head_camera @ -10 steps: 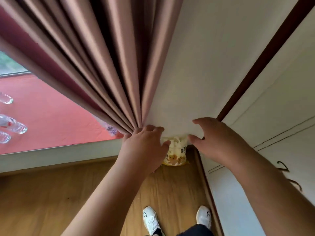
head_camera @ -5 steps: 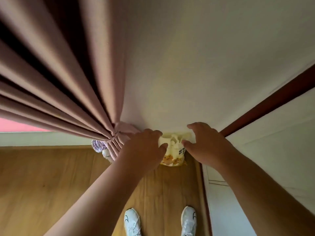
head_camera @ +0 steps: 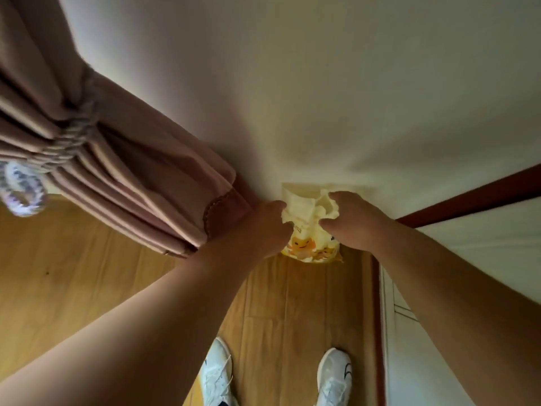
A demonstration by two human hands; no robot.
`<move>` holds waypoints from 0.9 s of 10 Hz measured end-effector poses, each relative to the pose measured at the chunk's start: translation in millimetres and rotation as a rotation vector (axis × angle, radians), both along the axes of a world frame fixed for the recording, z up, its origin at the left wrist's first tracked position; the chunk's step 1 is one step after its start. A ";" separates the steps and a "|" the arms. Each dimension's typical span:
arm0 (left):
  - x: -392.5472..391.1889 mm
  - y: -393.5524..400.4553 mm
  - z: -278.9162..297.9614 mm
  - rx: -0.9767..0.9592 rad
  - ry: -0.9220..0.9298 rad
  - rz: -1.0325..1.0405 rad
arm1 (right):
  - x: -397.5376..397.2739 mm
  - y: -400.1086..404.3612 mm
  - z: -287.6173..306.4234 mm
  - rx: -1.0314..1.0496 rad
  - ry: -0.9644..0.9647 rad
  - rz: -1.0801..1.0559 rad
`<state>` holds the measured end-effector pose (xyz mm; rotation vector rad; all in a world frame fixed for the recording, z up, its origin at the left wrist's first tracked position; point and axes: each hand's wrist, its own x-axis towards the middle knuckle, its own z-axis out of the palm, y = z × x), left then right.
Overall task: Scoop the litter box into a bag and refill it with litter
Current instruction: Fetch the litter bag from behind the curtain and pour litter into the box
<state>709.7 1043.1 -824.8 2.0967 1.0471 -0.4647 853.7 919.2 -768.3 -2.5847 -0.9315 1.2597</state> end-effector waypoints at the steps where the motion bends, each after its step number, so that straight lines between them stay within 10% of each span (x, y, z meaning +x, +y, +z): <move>1: 19.0 2.1 -17.3 -0.052 -0.022 0.018 | 10.0 16.6 -44.1 0.038 -0.035 -0.047; 5: 40.0 12.1 -49.6 -0.040 0.030 -0.033 | 7.1 30.2 -113.5 -0.259 -0.075 -0.033; 9: 22.8 -4.5 -64.6 -0.002 -0.016 -0.100 | -9.1 -0.1 -112.9 -0.103 -0.202 -0.034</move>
